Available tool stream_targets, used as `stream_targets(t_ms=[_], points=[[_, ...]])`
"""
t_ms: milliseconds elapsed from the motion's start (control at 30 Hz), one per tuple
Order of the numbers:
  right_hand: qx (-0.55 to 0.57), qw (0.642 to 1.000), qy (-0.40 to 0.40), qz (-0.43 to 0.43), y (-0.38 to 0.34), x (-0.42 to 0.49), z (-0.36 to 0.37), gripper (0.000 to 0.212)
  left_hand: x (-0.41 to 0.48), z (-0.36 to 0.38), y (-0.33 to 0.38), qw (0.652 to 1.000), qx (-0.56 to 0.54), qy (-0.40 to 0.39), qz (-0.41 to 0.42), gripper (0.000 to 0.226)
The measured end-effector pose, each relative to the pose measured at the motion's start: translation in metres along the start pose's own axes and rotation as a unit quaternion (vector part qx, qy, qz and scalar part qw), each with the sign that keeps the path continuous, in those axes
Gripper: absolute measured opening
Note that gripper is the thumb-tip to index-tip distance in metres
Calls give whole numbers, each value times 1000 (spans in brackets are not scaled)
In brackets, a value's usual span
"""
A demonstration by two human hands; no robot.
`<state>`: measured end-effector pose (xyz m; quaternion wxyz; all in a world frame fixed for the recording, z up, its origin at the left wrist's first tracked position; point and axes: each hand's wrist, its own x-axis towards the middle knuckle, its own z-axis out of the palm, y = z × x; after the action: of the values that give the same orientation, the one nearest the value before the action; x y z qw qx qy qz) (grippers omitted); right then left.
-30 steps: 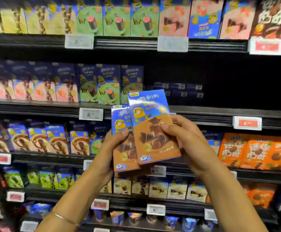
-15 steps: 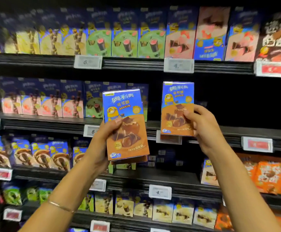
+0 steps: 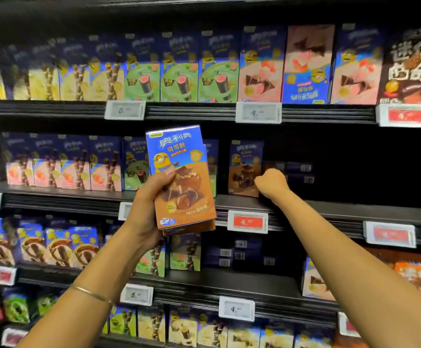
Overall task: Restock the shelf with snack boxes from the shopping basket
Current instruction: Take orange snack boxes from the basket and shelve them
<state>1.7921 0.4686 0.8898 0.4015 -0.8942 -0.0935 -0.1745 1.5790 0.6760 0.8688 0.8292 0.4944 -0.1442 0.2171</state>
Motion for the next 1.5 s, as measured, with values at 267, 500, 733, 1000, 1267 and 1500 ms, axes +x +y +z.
stream_targets(t_ms=[267, 500, 733, 1000, 1267, 1500], points=[[-60, 998, -24, 15, -9, 47, 29, 38, 7, 4, -8, 1000, 5, 2, 3, 31], [-100, 995, -25, 8, -8, 72, 49, 43, 12, 8, -15, 1000, 13, -9, -10, 24], [-114, 993, -16, -12, -12, 73, 54, 37, 15, 12, -15, 1000, 12, -9, -5, 23], [-111, 994, -1, -22, -14, 73, 58, 35, 20, 12, -14, 1000, 6, -24, -1, 25], [-78, 997, 5, -10, -13, 69, 59, 34, 21, 10, -18, 1000, 0, -21, -5, 24], [126, 988, -68, 53, -20, 49, 48, 56, 21, 13, -22, 1000, -9, -27, -4, 25]])
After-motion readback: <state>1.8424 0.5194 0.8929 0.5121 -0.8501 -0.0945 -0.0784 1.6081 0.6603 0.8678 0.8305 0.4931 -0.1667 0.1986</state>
